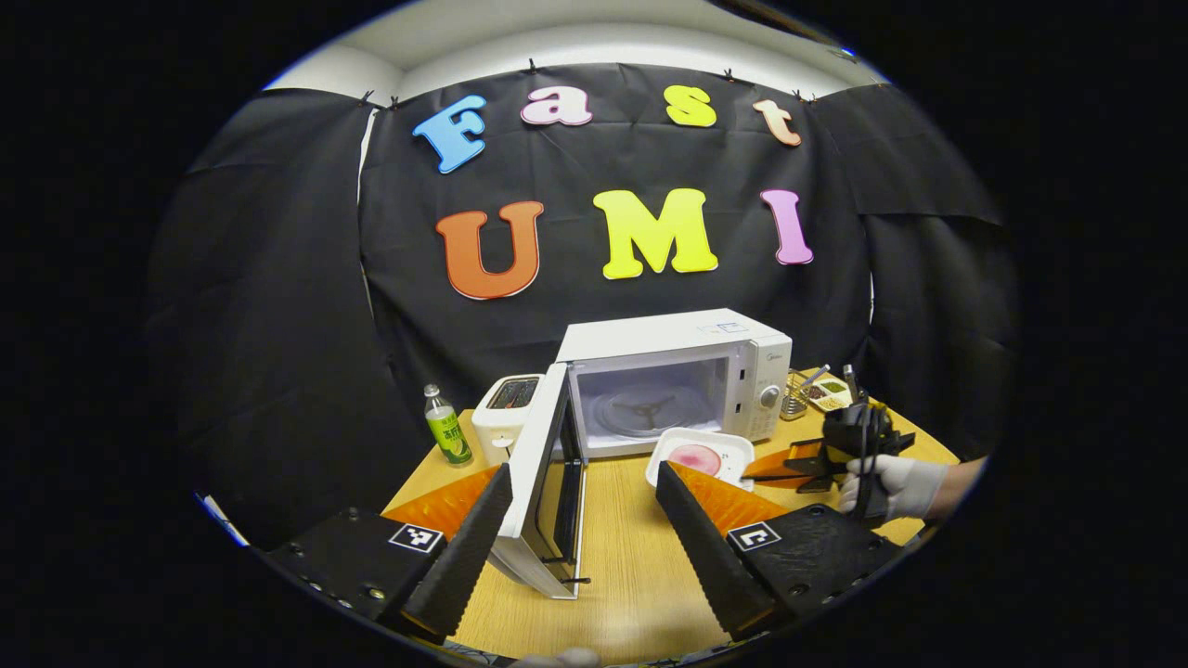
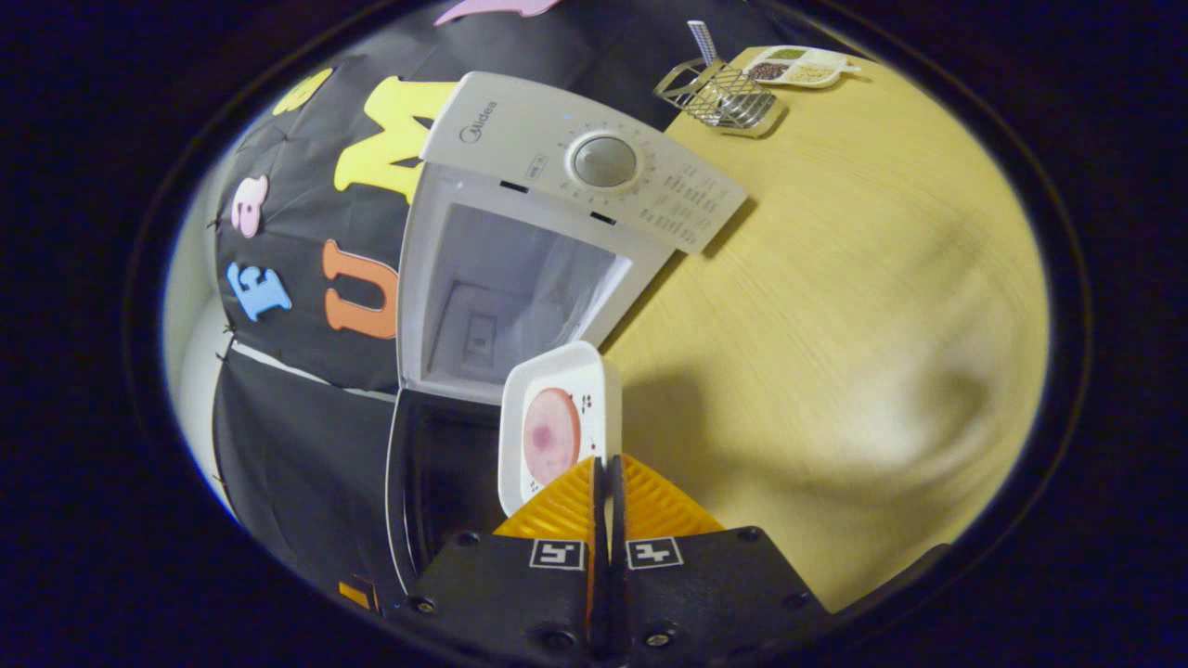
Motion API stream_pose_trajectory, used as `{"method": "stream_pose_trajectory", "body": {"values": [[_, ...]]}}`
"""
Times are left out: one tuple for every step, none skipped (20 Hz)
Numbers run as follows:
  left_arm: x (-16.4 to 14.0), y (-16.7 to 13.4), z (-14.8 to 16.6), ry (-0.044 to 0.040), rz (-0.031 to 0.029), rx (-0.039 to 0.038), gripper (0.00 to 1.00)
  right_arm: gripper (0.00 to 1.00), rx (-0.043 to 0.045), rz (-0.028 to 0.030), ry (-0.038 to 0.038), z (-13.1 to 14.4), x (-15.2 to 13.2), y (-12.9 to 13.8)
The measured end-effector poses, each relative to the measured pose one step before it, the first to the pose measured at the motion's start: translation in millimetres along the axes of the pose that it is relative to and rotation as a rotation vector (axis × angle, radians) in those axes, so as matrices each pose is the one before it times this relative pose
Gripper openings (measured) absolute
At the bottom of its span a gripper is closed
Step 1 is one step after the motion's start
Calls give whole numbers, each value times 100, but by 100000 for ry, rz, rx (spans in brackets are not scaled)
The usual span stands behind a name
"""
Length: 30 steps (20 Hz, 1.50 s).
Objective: Open the microwave oven with the left hand, put the food in, and close the microwave oven.
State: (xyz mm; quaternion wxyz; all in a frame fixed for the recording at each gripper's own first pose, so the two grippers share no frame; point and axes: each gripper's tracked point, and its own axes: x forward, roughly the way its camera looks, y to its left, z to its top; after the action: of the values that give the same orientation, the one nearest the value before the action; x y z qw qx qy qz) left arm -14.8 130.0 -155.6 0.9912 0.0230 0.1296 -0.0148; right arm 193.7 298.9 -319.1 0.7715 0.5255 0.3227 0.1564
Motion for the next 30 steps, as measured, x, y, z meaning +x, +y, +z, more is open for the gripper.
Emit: {"method": "stream_pose_trajectory", "body": {"values": [[210, -171, 106, 169, -534, -1179, 95, 4, 1363, 141, -4169, 216, 1371, 732], [137, -145, -9, 88, -873, -1229, 95, 3, 1649, 434, -3411, 97, 1050, 790], [138, -151, 196, -825, -564, -713, 95, 3, 1900, -512, -3111, 183, 1275, 465], [164, 39, 39, -679, -149, -74, 95, 4, 1941, -178, -2213, 27, 1337, 419], [238, 189, -160, -247, 434, 177, 96, 4, 2936, -271, -3333, 235, 1152, 209], [66, 406, -16, -1242, 913, 551, 96, 4, 2867, -2018, -3799, 357, 1271, 17], [276, 155, -100, -427, 449, 932, 96, 4, 2401, -1955, -3409, 317, 1089, 29], [295, 236, -494, 850, 663, 811, 95, 4, 2051, -1738, -3191, 260, 905, 162], [23, 188, -363, 442, 235, 261, 96, 4, 2348, 41, -2492, 348, 862, 527], [-48, 247, -296, 200, 480, -26, 96, 4, -89, 1369, -3100, 245, 913, 873], [-79, 317, -241, 425, 552, -255, 95, 3, -1162, 177, -2202, 237, 743, 580], [165, 365, -113, 110, 711, -709, 95, 3, -59, -413, -2725, 240, 690, 435], [0, 329, -83, 168, 471, -704, 95, 4, 652, -587, -2305, 143, 637, 299], [42, 249, -225, 493, 708, -245, 95, 3, 1382, -607, -2311, -22, 553, 213], [56, 273, 11, 219, 496, 88, 95, 4, 1177, -974, -2419, 4, 583, 45], [2, 186, 125, 3, 619, 989, 96, 4, 244, -938, -881, -329, 763, -7], [-109, 372, 41, 149, 1079, 1546, 96, 3, 320, -153, -260, -231, 663, 48], [13, 308, 69, -220, 760, 1146, 95, 4, -914, -826, -858, -129, 735, -63], [-83, 28, 210, -362, 339, 597, 96, 3, 658, -538, -948, -3, 610, -25], [-140, -116, 151, -436, -22, 689, 96, 4, 507, -583, -724, 41, 661, -113], [-39, 83, -41, 269, 371, 815, 96, 4, -77, -921, -1230, 156, 430, -212], [-93, 24, -158, 836, 243, 853, 95, 4, 342, 291, -508, 64, 299, -145], [-153, -4, -62, 457, 123, 637, 95, 4, 1165, 524, -2457, 83, 162, 103], [-224, -43, -11, -366, -98, 620, 96, 4, -1024, 393, -2202, 568, 344, -44], [-125, 73, 15, -535, 554, 667, 95, 6, -1670, 63, -1952, 463, 269, 119], [-65, 92, -719, 1097, 610, -227, 95, 7, -5004, 688, -524, 221, 170, 179], [-96, 30, -483, 615, 496, -749, 95, 10, -7066, 454, 1155, -17, -73, 88], [0, 27, -184, 579, 163, -835, 95, 11, -4721, 1271, 68, -81, 28, 45], [-9, 112, -73, 426, 348, -790, 95, 0, -2134, 2169, 292, 69, -309, 444], [46, 80, -75, -82, 336, -664, 95, 19, -1964, 1446, 660, -31, -367, 230]]}}
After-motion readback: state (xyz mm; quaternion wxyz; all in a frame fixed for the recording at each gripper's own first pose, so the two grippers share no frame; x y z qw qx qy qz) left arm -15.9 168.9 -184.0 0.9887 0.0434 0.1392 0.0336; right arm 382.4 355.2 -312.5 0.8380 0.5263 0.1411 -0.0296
